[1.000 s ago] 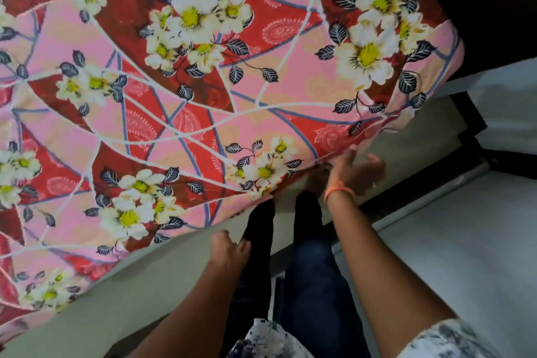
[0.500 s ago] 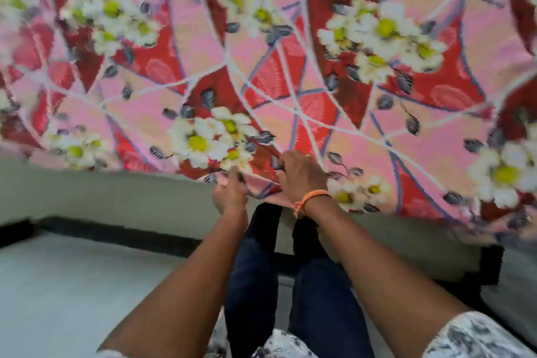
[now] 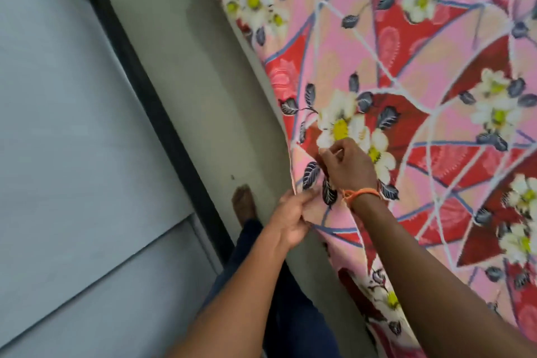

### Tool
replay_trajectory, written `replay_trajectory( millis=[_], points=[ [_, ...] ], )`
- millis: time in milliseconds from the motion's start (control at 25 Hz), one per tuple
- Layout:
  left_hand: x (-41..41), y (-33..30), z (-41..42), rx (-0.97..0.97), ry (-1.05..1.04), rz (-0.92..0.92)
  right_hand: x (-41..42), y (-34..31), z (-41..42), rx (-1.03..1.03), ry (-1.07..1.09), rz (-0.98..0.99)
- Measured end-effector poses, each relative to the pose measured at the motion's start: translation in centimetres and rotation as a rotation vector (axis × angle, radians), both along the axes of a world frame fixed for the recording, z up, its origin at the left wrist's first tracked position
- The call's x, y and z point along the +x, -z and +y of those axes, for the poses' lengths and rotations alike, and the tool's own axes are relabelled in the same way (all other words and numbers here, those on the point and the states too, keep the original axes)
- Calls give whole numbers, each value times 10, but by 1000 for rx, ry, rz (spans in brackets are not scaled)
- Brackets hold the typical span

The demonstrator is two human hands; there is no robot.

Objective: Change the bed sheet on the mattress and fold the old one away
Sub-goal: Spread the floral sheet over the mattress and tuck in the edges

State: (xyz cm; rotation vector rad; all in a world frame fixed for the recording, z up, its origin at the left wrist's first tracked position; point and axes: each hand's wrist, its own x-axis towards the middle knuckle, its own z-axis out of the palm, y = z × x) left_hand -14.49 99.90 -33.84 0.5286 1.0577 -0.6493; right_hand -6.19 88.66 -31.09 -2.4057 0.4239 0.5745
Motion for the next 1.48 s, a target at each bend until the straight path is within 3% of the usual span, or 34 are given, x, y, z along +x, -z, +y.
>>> replay_trajectory(
  millis=[120,240,360,440,520,600,680,800,920,1040,1160,1480],
  points=[
    [-22,16,34,65,-21,27,2,7,27,-214,-230,-65],
    [-43,48,71,369,32,214,2,10,48,-357,-438,-82],
    [-62,68,113,639,36,449,4,16,69,-363,-409,2],
    [-66,62,137,748,169,434,6,20,81,-299,-386,133],
    [-58,59,151,803,284,302,8,22,90,-276,-451,213],
    [-34,58,153,794,361,197,15,17,100,-258,-452,94],
    [-3,70,148,785,387,94,30,10,114,-241,-485,-152],
    [67,63,132,751,299,-63,70,8,122,-365,-592,-387],
    [129,56,111,645,209,-136,106,12,116,-393,-448,-218],
    [174,61,98,500,135,-203,134,13,128,-454,-574,-370],
    [205,62,94,458,65,-260,155,10,139,-453,-589,-312],
    [330,65,157,694,74,-213,225,23,180,-340,-514,-283]
  ],
)
